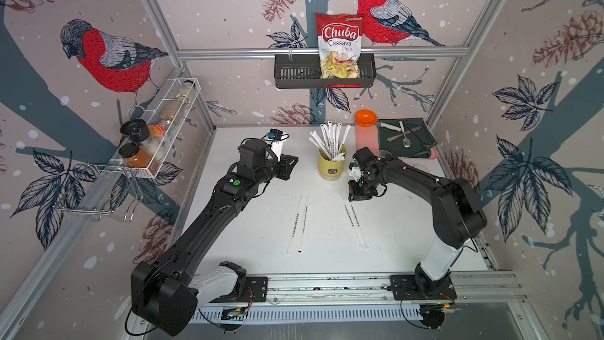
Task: Take the straws out of the storage container
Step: Place the straw at the center of the board, then pick up the straw from the container.
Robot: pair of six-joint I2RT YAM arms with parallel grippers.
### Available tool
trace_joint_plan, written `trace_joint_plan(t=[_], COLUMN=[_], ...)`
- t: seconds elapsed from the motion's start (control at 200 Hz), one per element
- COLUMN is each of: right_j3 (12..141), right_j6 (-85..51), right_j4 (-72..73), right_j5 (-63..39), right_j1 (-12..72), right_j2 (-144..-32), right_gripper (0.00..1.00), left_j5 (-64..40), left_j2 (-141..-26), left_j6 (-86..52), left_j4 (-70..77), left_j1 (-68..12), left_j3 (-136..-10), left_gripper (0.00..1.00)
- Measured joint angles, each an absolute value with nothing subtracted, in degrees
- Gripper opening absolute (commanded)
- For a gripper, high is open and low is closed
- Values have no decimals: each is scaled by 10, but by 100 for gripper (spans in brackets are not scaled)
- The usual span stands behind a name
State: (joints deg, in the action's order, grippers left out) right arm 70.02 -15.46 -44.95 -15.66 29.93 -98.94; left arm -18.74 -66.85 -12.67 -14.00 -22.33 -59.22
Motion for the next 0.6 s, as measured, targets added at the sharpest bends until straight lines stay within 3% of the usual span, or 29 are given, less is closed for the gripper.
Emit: trace_joint_plan(t=[0.165, 0.31, 0.6], right_j3=[676, 644, 555], right_j6=[-184, -200, -216], right_j4=[-436, -399, -304], right_j5=[-127, -95, -88], right_j1=[261, 238, 229], right_j2=[-877, -769, -641], right_gripper=[29, 28, 28], left_j5=[-176, -133, -90], left_j2=[-658, -656, -730], left_j6=[-127, -112, -53], left_j4=[-112, -61, 136], left_j1=[-235, -316, -390], left_j3=[-575, -553, -480], left_gripper=[25, 25, 23])
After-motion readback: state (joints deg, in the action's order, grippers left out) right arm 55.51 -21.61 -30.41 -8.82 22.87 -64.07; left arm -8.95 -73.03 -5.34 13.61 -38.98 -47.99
